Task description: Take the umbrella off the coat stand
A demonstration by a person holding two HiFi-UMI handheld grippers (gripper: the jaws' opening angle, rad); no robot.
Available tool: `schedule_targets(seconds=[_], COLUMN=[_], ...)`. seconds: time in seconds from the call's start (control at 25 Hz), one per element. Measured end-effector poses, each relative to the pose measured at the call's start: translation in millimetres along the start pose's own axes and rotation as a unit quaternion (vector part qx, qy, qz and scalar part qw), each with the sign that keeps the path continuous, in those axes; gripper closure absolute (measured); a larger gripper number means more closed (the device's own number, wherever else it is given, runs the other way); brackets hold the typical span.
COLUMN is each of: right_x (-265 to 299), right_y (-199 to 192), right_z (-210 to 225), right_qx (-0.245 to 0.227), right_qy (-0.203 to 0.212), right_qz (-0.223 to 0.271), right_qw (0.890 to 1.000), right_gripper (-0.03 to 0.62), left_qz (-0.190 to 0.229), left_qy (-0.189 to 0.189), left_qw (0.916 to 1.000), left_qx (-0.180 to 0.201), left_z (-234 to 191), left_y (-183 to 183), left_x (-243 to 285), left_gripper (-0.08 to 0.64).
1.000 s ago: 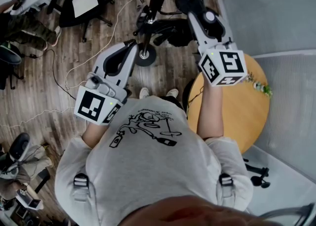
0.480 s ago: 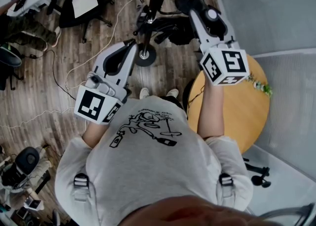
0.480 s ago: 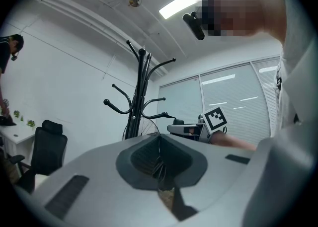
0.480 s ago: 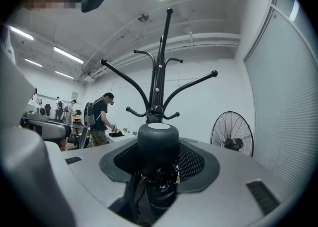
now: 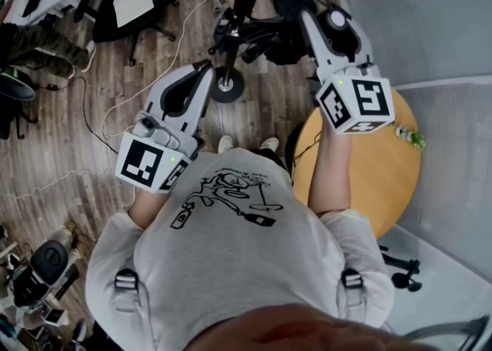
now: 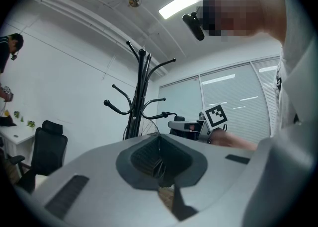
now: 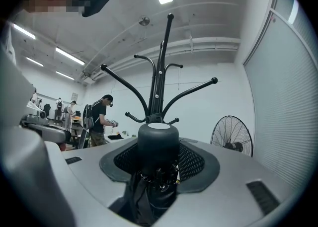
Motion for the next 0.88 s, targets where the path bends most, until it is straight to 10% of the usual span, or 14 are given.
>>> schedule_targets(seconds=[0.88], right_x=[-31.4], right_y=[-38.9], right_z=[-17.4], right_qx=[0.011], right_qy=[0.018], right_qz=[-0.045], right_qw=[0.999], right_gripper=[0.376], left_qz=[-0.007], left_qy=[-0.001], left_qw=[1.0], left_qx=[-0.003], left_z=[-3.7], left_y=[-8.4], left_x=[6.0], left_gripper=[0.551])
Point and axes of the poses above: the fingertips, and each gripper's own axes: x forward along the fingers, z to its right, y out of its top, the point moved 4 cm from there along -x, backward along the fingers, and after that the axes turned 7 degrees about z, right-handed, at the moved point
